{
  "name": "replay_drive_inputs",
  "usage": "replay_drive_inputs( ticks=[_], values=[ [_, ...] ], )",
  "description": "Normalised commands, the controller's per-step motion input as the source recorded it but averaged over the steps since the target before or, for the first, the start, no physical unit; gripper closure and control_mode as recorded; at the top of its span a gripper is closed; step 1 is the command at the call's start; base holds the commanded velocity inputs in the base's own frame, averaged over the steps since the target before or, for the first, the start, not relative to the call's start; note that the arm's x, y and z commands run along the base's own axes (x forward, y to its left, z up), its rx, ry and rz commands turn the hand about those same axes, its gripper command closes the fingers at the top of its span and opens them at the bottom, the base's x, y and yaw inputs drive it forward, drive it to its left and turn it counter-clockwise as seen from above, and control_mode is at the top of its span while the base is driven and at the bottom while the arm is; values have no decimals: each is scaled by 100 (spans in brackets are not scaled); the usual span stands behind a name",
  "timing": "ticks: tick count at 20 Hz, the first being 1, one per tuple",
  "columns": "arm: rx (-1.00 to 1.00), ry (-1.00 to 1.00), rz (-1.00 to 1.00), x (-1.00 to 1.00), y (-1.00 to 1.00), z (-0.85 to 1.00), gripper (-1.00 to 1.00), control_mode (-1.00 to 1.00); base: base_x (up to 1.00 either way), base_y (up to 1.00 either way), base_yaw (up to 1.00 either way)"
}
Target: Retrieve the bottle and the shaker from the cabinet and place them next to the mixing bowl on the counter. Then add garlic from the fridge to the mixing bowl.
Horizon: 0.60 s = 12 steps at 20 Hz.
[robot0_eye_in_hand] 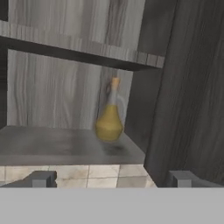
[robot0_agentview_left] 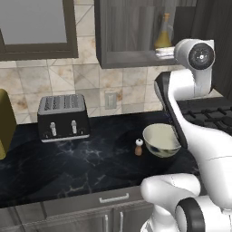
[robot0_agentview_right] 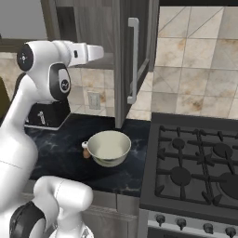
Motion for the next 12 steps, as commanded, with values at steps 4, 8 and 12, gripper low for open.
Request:
replay_drive_inputs(
  ticks=[4,8,12],
  values=[
    [0,0,-7,31,0,7,-100,-100,0,0,0],
    [0,2,-4,34,0,3,-100,-100,0,0,0],
    [1,6,-2,35,-1,9,-100,-100,0,0,0]
  ],
)
